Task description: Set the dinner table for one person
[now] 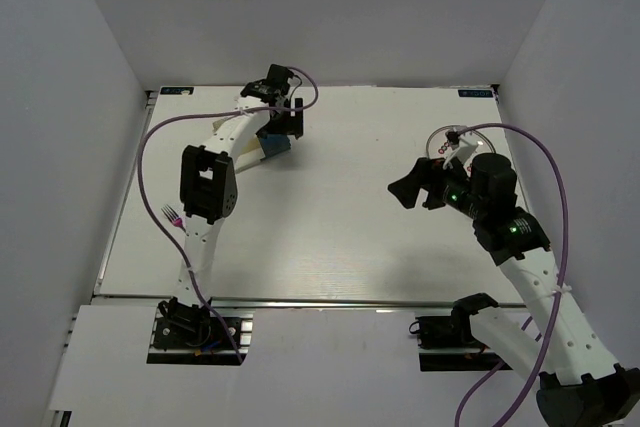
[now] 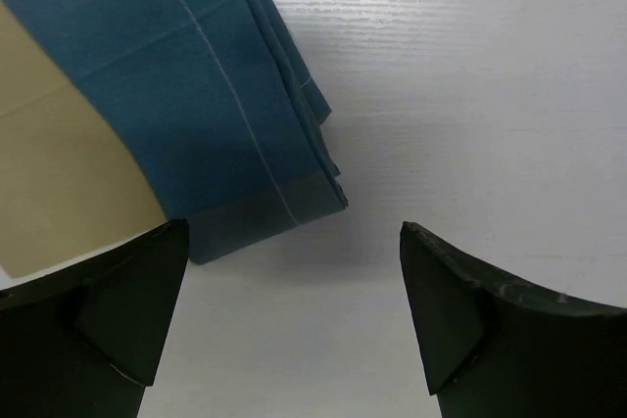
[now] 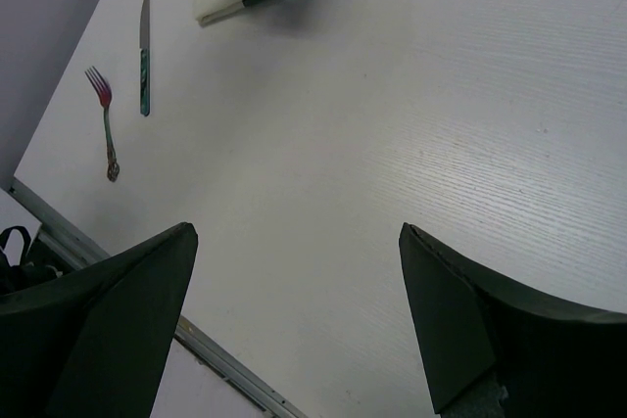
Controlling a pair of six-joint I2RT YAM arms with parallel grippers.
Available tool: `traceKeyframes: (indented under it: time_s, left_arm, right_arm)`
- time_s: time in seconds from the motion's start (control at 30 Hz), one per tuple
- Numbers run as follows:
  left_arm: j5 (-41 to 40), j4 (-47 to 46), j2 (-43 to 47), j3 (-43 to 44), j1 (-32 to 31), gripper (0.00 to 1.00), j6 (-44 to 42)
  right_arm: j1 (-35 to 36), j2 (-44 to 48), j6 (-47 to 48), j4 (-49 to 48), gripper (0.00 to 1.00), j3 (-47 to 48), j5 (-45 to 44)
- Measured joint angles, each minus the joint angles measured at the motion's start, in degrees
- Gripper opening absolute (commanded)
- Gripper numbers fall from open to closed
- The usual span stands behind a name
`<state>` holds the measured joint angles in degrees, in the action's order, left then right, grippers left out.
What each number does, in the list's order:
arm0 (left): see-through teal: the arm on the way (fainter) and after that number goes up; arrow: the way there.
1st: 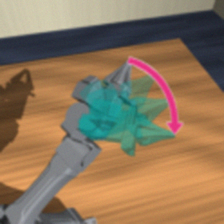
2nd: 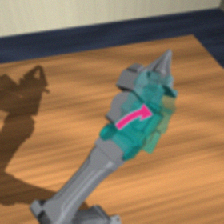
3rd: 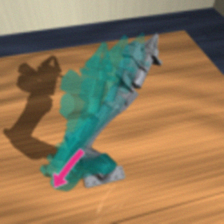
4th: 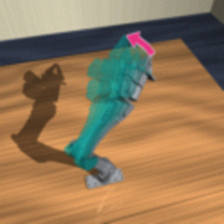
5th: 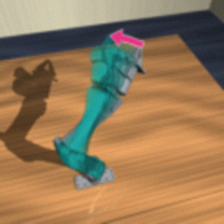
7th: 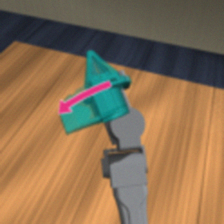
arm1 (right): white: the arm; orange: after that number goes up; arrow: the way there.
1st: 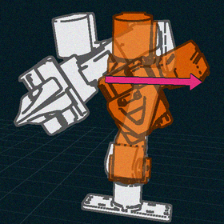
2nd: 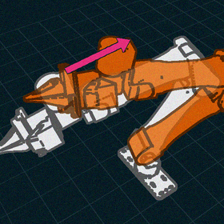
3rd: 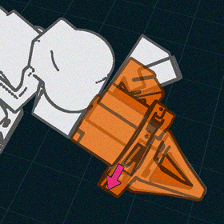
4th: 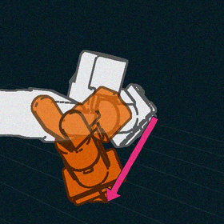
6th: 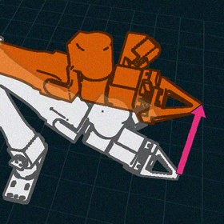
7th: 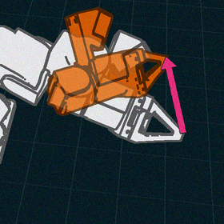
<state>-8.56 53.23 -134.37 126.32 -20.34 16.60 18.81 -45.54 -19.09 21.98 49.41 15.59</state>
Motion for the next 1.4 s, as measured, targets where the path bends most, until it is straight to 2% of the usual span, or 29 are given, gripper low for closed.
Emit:
traceKeyframes:
  time_s: [0.23,0.43,0.53,0.63,0.8,0.83,0.93,1.1,1.3,1.4]
  left_arm:
    - [-2.7,-1.9,-4.4,-0.3,-1.4,0.94,0.0]
    - [-6.4,-3.6,-4.5,-0.3,-2.3,0.81,-0.4]
    - [-7.6,-3.7,-4.9,-0.3,-2.6,0.78,-0.7]
    - [-8.5,-3.8,-5.7,-0.3,-2.7,0.69,-0.7]
    - [-8.7,-4.0,-6.9,-0.4,-2.8,0.33,-0.9]
    - [-8.8,-4.1,-6.9,-0.4,-2.8,0.19,-0.9]
    - [-8.2,-5.0,-6.6,-0.4,-2.8,0.04,-1.1]
    - [-1.9,-7.5,-4.3,-2.2,-2.8,0.0,-1.1]
    - [14.5,-12.2,1.2,-2.4,-2.8,0.0,2.2]
    - [20.7,-16.9,7.9,-7.3,-3.1,0.0,5.5]
  right_arm:
    - [0.0,-0.1,0.0,-0.6,0.89,-1.7,1.2]
    - [0.0,-0.1,0.0,-1.5,0.89,-2.9,1.4]
    - [0.0,-0.2,0.0,-1.5,0.89,-3.4,1.3]
    - [0.0,-0.2,0.0,-1.6,0.89,-3.5,1.4]
    - [0.0,-0.6,0.0,-1.7,0.89,-3.5,1.4]
    - [0.0,-0.7,0.0,-1.7,0.89,-3.5,1.4]
    - [0.0,-1.4,0.0,-2.3,0.89,-3.5,1.5]
    - [0.0,-2.3,0.0,-3.0,0.89,-3.5,1.7]
    - [0.0,-3.3,-0.6,-4.2,0.89,-4.0,1.9]
    - [0.0,-3.4,-1.5,-4.7,0.89,-4.3,1.2]
